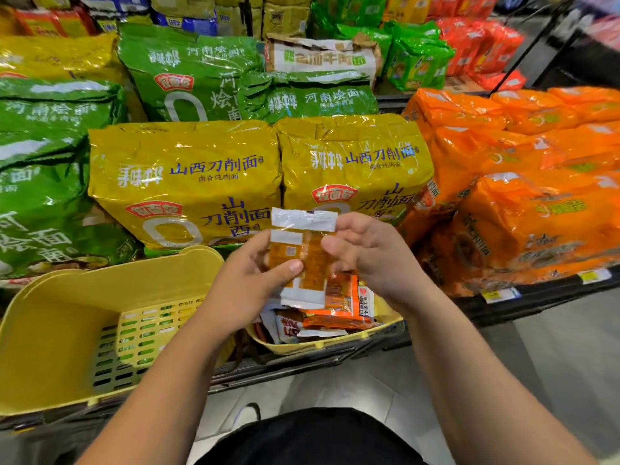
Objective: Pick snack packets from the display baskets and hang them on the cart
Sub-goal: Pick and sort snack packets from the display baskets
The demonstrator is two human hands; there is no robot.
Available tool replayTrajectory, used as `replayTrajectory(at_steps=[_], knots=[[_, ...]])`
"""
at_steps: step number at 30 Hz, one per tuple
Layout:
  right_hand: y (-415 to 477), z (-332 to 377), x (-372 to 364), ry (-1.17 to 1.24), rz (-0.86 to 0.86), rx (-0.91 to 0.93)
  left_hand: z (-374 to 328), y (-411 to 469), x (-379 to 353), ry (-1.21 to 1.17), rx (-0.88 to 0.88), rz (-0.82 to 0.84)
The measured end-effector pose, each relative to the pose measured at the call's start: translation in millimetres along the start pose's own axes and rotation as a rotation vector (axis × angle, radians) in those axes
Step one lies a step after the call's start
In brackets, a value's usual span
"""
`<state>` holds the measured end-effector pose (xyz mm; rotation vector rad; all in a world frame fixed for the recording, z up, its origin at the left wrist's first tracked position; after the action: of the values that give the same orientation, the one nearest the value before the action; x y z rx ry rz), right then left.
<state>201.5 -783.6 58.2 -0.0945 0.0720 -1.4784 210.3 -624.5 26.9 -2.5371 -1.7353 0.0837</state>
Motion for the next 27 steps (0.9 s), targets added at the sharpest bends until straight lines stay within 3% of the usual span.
replayTrajectory(at_steps=[4, 7, 9, 11, 14, 17, 20, 22, 24, 27], knots=[[5.7, -35.5, 38.7, -0.348, -0.065, -0.148, 15.8, -7.0, 38.3, -0.038, 0.019, -0.189], [1.8, -85.1, 24.8, -0.804, 0.283, -0.413, 27.7, -10.0, 64.2, -0.072, 0.033, -0.328], [-7.6, -117.9, 5.5, -0.909, 0.485, -0.575, 31.7, -12.4, 71.9, -0.053, 0.029, -0.392], [-9.3, -136.9, -7.2, -0.908, 0.531, -0.654, 37.4, -14.4, 74.5, -0.027, 0.033, -0.422], [2.9, -145.3, -11.1, -1.094, 0.552, -0.602, 39.4, -14.9, 70.3, 0.064, 0.019, -0.408], [22.8, -123.9, 9.4, -1.292, 0.369, -0.535, 36.3, -14.5, 68.4, 0.13, -0.013, -0.405], [30.3, -78.6, 35.2, -1.248, 0.022, -0.32, 35.7, -16.4, 68.4, 0.144, -0.034, -0.412], [24.9, -64.3, 38.4, -1.174, -0.032, -0.248, 36.1, -17.3, 67.8, 0.17, -0.035, -0.413], [17.9, -75.8, 18.0, -1.055, 0.128, -0.37, 37.8, -17.5, 69.0, 0.184, -0.03, -0.42], [1.2, -110.5, -25.5, -1.206, 0.52, -0.568, 40.2, -17.1, 69.9, 0.146, -0.027, -0.431]])
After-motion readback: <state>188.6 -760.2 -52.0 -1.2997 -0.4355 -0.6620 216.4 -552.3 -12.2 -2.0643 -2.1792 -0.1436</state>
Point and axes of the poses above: each hand's wrist, its own y-axis towards the middle knuckle, its own x-axis out of the back of the hand, z = x × y, the point moved 10 cm from there along y, towards the middle knuckle, and after that the axes turned 6 degrees about y, right-handed, at the moved point
